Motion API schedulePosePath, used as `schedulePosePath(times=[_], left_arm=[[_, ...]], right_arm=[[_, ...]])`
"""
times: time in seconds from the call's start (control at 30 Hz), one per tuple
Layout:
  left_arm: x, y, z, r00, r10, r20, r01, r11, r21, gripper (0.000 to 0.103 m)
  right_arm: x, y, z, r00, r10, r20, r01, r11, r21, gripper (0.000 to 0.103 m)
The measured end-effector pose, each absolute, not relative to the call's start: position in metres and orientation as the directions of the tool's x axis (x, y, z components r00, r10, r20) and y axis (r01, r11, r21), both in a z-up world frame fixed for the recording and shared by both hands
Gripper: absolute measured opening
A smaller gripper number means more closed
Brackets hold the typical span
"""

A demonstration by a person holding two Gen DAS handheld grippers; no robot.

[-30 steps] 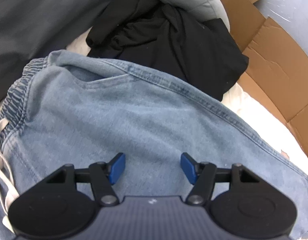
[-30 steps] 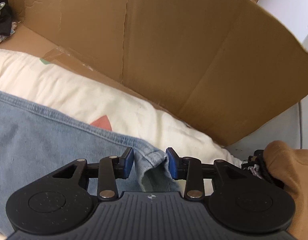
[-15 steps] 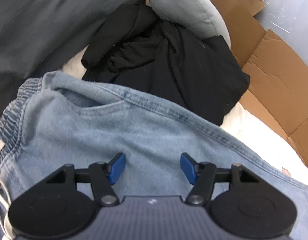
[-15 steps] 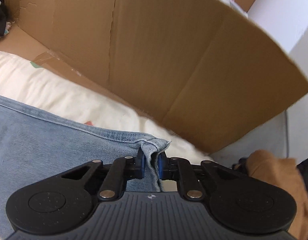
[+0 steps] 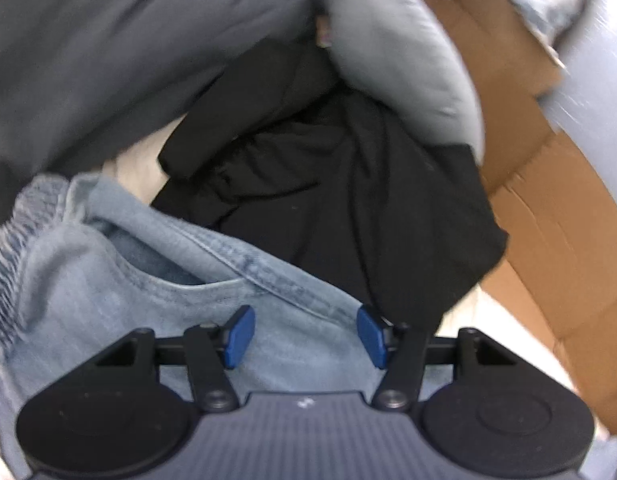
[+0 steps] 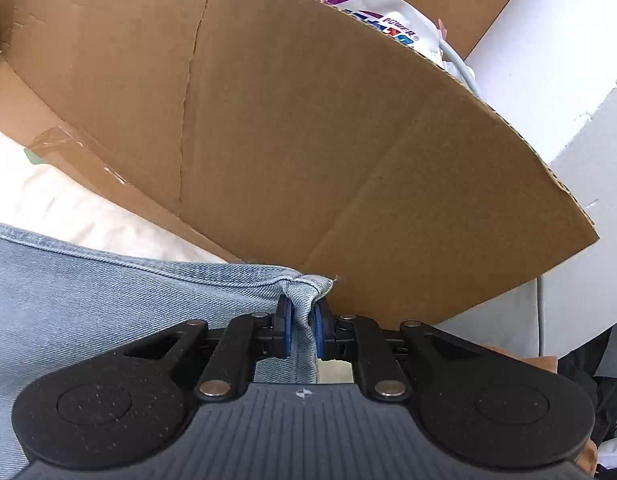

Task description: Fold clothes

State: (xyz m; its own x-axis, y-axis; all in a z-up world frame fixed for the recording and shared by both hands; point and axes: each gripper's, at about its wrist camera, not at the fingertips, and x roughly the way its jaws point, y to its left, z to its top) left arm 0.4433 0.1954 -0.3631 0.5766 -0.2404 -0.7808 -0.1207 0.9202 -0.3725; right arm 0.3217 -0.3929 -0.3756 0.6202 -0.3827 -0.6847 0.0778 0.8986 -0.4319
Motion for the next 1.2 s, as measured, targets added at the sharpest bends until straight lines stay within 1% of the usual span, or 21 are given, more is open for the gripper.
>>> schedulePosePath(times=[0.17,0.2,0.23,0.27,0.3,0.33,0.4,0.43,0.53,0.7,0.83,0.87,0.9,1.0,1.07,1.2], left_arm=[[0.459,0.200,-0.376,0.575,-0.257,-0.777,-0.200,0.877,-0.437,0.058],[0.462,0.201,-0.379,0.575,-0.255,-0.777,-0.216,0.869,-0.445,0.055],[0.464,0.201,-0.380,0.575,-0.250,-0.779,-0.233,0.863,-0.449,0.048],[0.466,0.202,-0.382,0.576,-0.243,-0.781,-0.250,0.857,-0.451,0.046],[0.467,0.203,-0.382,0.579,-0.242,-0.779,-0.259,0.851,-0.457,0.040],[0.467,0.203,-0.380,0.583,-0.242,-0.775,-0.260,0.848,-0.461,0.030],[0.466,0.204,-0.376,0.592,-0.244,-0.768,-0.263,0.842,-0.470,0.022],[0.465,0.205,-0.373,0.596,-0.246,-0.764,-0.267,0.837,-0.478,0.019],[0.462,0.208,-0.369,0.606,-0.259,-0.752,-0.270,0.823,-0.500,0.015],[0.461,0.217,-0.369,0.631,-0.298,-0.716,-0.279,0.774,-0.569,0.015],[0.468,0.217,-0.377,0.614,-0.310,-0.726,-0.292,0.765,-0.573,0.017],[0.469,0.215,-0.377,0.612,-0.306,-0.730,-0.298,0.765,-0.571,0.017],[0.467,0.210,-0.373,0.610,-0.301,-0.733,-0.288,0.778,-0.559,0.019],[0.463,0.193,-0.361,0.607,-0.287,-0.741,-0.244,0.821,-0.517,0.032],[0.460,0.180,-0.358,0.582,-0.318,-0.748,-0.208,0.831,-0.515,0.032],[0.457,0.149,-0.352,0.542,-0.391,-0.744,-0.119,0.841,-0.528,0.032]], right_arm=[[0.326,-0.395,-0.382,0.616,-0.380,-0.690,0.074,0.900,-0.430,0.010],[0.326,-0.394,-0.382,0.615,-0.381,-0.691,0.074,0.900,-0.430,0.010],[0.326,-0.393,-0.382,0.613,-0.381,-0.692,0.073,0.900,-0.431,0.010],[0.327,-0.392,-0.383,0.613,-0.381,-0.692,0.073,0.899,-0.431,0.010],[0.328,-0.392,-0.384,0.613,-0.381,-0.692,0.073,0.900,-0.431,0.010],[0.329,-0.391,-0.384,0.615,-0.380,-0.691,0.074,0.900,-0.430,0.010],[0.331,-0.391,-0.382,0.625,-0.375,-0.684,0.075,0.902,-0.426,0.010],[0.332,-0.391,-0.381,0.632,-0.372,-0.680,0.075,0.902,-0.424,0.009],[0.333,-0.392,-0.374,0.648,-0.367,-0.667,0.076,0.903,-0.423,0.008],[0.338,-0.392,-0.375,0.645,-0.381,-0.662,0.086,0.897,-0.433,0.008],[0.346,-0.392,-0.388,0.621,-0.414,-0.666,0.090,0.881,-0.464,0.008],[0.349,-0.394,-0.394,0.606,-0.432,-0.669,0.098,0.874,-0.476,0.006],[0.353,-0.398,-0.399,0.584,-0.465,-0.666,0.122,0.861,-0.494,0.000],[0.360,-0.424,-0.406,0.525,-0.523,-0.672,0.223,0.846,-0.484,0.000],[0.359,-0.436,-0.406,0.508,-0.502,-0.700,0.246,0.863,-0.441,0.000],[0.344,-0.427,-0.400,0.552,-0.459,-0.696,0.199,0.883,-0.424,0.000]])
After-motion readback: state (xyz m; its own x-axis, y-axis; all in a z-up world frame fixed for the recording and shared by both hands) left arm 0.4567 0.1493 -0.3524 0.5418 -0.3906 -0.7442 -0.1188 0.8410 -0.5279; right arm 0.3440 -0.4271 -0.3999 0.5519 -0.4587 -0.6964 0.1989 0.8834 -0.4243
